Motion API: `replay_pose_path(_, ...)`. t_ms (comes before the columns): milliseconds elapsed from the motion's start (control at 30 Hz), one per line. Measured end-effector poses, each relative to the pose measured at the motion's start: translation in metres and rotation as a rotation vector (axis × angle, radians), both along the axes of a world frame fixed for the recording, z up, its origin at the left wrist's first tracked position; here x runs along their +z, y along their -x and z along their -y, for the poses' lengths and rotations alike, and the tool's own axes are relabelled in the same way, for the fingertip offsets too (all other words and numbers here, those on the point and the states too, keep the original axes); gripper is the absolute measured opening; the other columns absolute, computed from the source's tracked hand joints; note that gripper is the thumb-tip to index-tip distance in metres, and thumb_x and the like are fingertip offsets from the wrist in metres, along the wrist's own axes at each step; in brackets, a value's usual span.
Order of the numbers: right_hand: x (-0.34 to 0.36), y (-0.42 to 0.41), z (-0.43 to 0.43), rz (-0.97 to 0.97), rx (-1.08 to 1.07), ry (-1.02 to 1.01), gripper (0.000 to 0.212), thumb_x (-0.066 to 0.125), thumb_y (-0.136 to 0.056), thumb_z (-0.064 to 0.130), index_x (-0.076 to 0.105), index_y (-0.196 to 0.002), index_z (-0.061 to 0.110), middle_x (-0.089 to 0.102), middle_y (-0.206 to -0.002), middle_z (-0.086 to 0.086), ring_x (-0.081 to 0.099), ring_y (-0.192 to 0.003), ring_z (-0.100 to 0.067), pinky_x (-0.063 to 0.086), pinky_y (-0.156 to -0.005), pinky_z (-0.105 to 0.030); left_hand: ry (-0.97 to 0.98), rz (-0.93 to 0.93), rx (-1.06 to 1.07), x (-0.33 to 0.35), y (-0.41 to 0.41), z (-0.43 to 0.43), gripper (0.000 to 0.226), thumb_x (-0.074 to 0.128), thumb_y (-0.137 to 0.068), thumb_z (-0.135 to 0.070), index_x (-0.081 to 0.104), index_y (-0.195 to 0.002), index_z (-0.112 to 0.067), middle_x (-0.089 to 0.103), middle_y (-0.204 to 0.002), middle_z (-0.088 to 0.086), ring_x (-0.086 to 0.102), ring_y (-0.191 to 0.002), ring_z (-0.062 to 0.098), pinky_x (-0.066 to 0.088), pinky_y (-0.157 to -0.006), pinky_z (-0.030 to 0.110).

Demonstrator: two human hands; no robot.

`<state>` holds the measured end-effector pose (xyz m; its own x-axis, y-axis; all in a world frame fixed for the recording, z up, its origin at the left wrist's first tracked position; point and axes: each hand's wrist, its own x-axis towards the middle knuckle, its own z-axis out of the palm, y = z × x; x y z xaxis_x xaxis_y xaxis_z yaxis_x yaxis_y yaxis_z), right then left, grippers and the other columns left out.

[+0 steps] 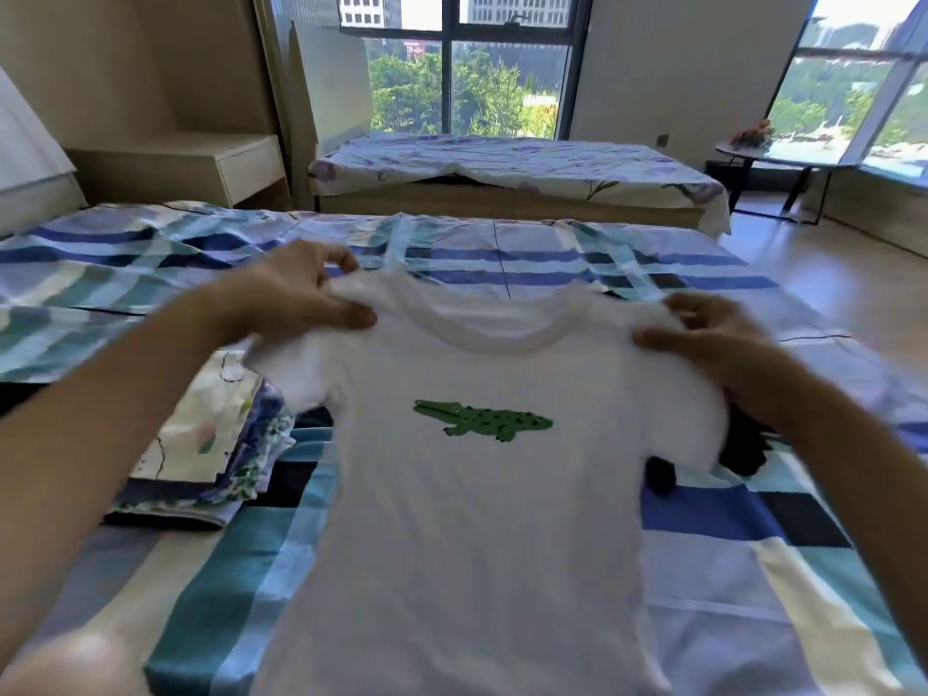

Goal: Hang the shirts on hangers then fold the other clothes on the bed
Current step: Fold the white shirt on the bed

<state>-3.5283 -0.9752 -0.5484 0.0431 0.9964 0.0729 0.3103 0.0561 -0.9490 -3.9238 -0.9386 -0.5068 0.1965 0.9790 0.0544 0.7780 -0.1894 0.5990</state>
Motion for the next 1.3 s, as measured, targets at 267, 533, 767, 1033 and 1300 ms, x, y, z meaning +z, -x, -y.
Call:
replay_pose_path(267,-0.137,-0.002,-0.049,0.615,-0.014,0.275,0.062,0.085,-0.078,0.022,0.057,-0.132,0.010,0.061,-0.105,-0.001,0.060,-0.099,-0.021,0.048,-0.082,-0.030,-0.018,-0.619,-0.129,-0.166,-0.047,-0.002,0.081,0.053,-0.093,-0.060,0.018,-0.158,-0.026,0.016,-0.165,0.003,0.017,-0.151,0.025,0.023,-0.120,0.043)
replay_pose_path(533,-0.139,0.005,-0.047,0.708,-0.134,0.456,0.071,0.081,-0.078,0.042,0.046,-0.129,0.008,0.056,-0.126,-0.014,0.058,-0.108,-0.029,0.054,-0.078,-0.038,0.001,-0.508,-0.504,-0.213,-0.122,0.044,0.099,-0.001,-0.072,-0.083,-0.001,-0.159,-0.036,-0.018,-0.166,-0.005,-0.023,-0.151,0.014,-0.010,-0.124,0.038)
replay_pose_path(767,-0.136,0.021,-0.041,0.405,-0.196,0.585,0.096,0.085,-0.076,0.022,0.025,-0.148,0.001,0.056,-0.108,-0.009,0.057,-0.092,-0.024,0.044,-0.055,-0.030,-0.104,-0.434,-0.731,-0.223,-0.148,0.042,0.075,0.020,-0.094,-0.073,-0.006,-0.157,-0.042,-0.025,-0.164,-0.010,-0.031,-0.147,0.010,-0.016,-0.122,0.043)
replay_pose_path(1033,-0.133,0.024,-0.042,0.028,-0.256,0.318,0.066,0.079,-0.069,-0.012,0.058,-0.127,0.010,0.061,-0.103,-0.008,0.061,-0.090,-0.022,0.054,-0.070,-0.033,-0.001,-0.280,-0.780,-0.234,-0.166,0.052,0.071,0.026,-0.097,-0.068,0.010,-0.159,-0.036,-0.010,-0.167,-0.014,-0.017,-0.152,0.005,-0.015,-0.122,0.039)
replay_pose_path(1300,-0.100,0.049,-0.030,-0.294,0.049,0.031,0.039,0.050,-0.086,-0.023,0.068,-0.100,0.010,0.064,-0.097,-0.014,0.063,-0.091,-0.021,0.060,-0.081,-0.033,0.399,0.482,0.006,-0.212,-0.155,0.026,0.019,0.055,-0.095,-0.015,0.070,-0.086,-0.007,0.072,-0.085,0.009,0.063,-0.069,0.019,0.053,-0.065,0.033)
